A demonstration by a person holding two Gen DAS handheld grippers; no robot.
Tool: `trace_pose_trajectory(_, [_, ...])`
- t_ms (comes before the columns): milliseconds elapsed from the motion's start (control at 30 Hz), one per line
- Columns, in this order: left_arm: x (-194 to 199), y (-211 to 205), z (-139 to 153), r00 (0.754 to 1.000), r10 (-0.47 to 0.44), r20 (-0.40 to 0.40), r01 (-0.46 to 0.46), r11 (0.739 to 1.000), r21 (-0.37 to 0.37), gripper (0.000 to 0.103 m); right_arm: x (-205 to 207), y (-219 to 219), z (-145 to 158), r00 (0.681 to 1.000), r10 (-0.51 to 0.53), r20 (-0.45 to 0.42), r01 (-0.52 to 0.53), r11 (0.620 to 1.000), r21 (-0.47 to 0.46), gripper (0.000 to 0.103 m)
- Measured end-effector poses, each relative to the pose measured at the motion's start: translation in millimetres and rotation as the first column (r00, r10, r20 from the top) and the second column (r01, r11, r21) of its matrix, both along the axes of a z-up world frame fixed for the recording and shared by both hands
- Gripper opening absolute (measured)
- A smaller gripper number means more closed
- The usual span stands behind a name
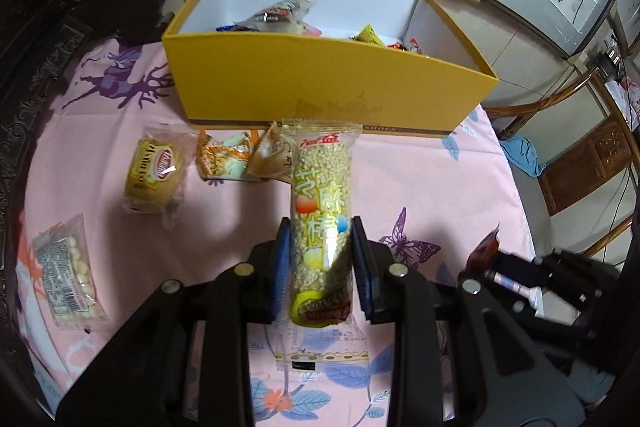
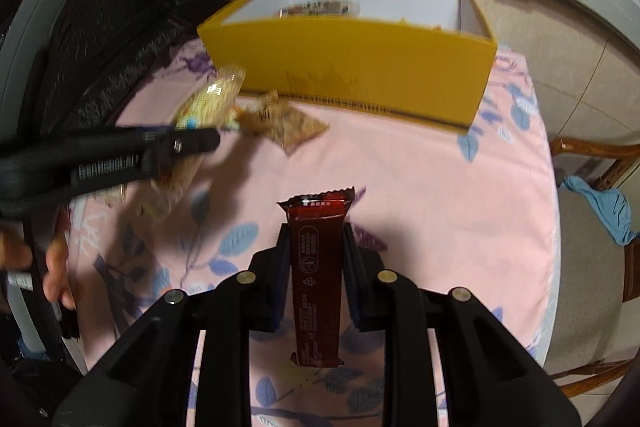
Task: Organize snacks
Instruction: 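Carry the red bar and rice bar over the yellow box and release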
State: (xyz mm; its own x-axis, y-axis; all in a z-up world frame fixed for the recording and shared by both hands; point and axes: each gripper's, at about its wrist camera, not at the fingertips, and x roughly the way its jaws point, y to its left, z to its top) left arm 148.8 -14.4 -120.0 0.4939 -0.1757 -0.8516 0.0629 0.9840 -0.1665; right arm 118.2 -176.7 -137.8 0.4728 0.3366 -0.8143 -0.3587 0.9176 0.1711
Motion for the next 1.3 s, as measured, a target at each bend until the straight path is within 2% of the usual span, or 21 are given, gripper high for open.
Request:
trace_pose_trajectory(100, [3.1,-12.0,0.0,1.0,0.004,0.016,-0.004,1.0,0.0,0.028,9.9,0.4,13.2,1.0,-0.01,0.029,0.01,1.0,0.008,0.024])
trace_pose_trajectory(400, [28.1,-11.2,34.8,0.996,0.008,0.091,-0.008,1.0,0.007,0.028,47.2,1.4,48.4,0.992,-0.041,0.12,0.038,0.999,0.024,0.024])
trace_pose_trajectory(567, [63.7,-7.6,69.9,0.987,0.022,0.157,-0.025,1.0,0.019,0.028,81.1,0.4,85.8,0.978,-0.075,0.196,0.064,0.996,0.059,0.024])
trace_pose_trajectory(800, [108.3,-10.2,99.9,0.98,0.022,0.198,-0.03,0.999,0.038,0.028,127.0,10.5,130.6,0.957,-0.082,0.28,0.065,0.996,0.068,0.024])
trace_pose_trajectory(1133, [153.3,-14.1,109.8,0.977,0.019,0.214,-0.037,0.996,0.08,0.03,170.3,19.6,142.0,0.949,-0.089,0.303,0.076,0.996,0.052,0.024])
trace_pose_trajectory(1200, [161.6,-12.8,110.8,0.975,0.042,0.22,-0.067,0.992,0.105,0.066,181.0,20.8,143.0,0.947,-0.103,0.303,0.094,0.995,0.044,0.026])
trace_pose_trajectory(1233, [165.7,-9.5,112.1,0.97,0.094,0.224,-0.129,0.98,0.149,0.085,187.5,19.9,142.6,0.949,-0.12,0.291,0.114,0.993,0.036,0.028])
trace_pose_trajectory(1267, [167.2,-5.2,114.2,0.966,0.117,0.229,-0.155,0.976,0.154,0.091,190.6,18.3,142.5,0.951,-0.131,0.281,0.125,0.991,0.041,0.029])
trace_pose_trajectory(1300, [166.9,1.6,116.9,0.964,0.12,0.237,-0.151,0.982,0.115,0.091,194.8,14.6,141.2,0.956,-0.144,0.256,0.133,0.989,0.058,0.031])
